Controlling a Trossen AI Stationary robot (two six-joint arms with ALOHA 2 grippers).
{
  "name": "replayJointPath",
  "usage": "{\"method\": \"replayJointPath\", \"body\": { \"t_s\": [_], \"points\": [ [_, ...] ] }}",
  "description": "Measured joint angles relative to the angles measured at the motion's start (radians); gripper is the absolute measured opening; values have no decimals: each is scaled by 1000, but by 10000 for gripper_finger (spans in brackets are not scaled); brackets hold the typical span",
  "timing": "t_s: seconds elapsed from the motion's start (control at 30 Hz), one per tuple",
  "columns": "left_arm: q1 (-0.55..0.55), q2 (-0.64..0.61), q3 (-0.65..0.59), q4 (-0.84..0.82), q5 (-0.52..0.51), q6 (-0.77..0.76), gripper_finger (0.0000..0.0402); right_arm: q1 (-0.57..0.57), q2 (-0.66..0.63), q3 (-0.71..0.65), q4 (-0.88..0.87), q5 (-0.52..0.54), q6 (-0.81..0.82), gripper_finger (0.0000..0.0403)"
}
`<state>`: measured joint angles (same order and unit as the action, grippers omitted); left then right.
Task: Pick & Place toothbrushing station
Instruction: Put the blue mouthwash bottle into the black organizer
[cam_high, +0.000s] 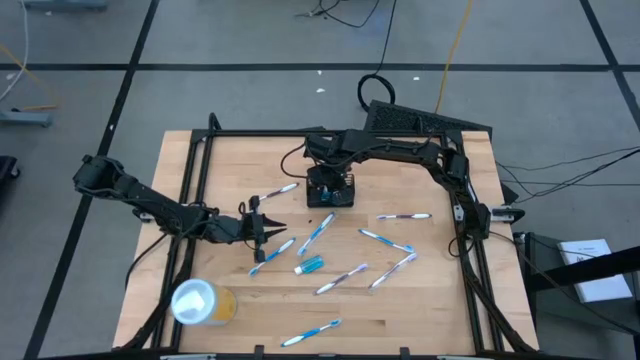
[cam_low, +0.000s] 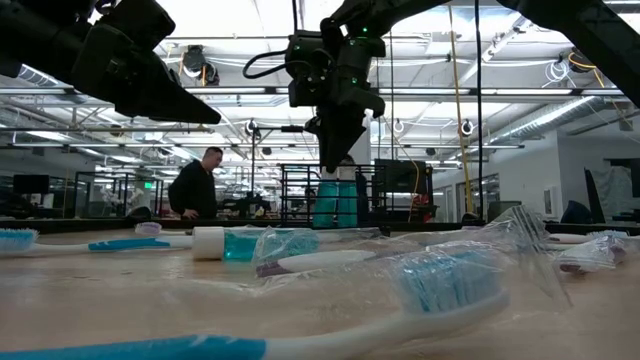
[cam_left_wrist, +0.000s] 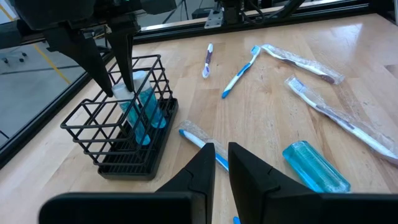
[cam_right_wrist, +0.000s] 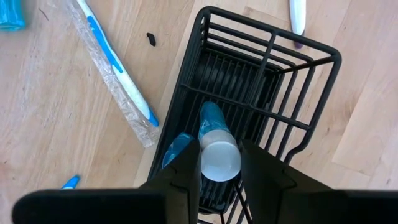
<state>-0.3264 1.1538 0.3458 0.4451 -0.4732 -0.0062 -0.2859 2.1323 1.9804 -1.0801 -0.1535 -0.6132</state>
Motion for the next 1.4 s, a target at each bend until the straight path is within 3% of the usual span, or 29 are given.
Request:
{"method": "replayJointPath", "body": {
  "t_s": [0.9, 1.4],
  "points": [
    [0, 0, 0, -4, 0, -2, 51, 1, 0, 0, 6, 21, 21, 88],
    [0, 0, 0, -7, 1, -2, 51, 7, 5, -3, 4, 24, 26, 135]
  ]
}}
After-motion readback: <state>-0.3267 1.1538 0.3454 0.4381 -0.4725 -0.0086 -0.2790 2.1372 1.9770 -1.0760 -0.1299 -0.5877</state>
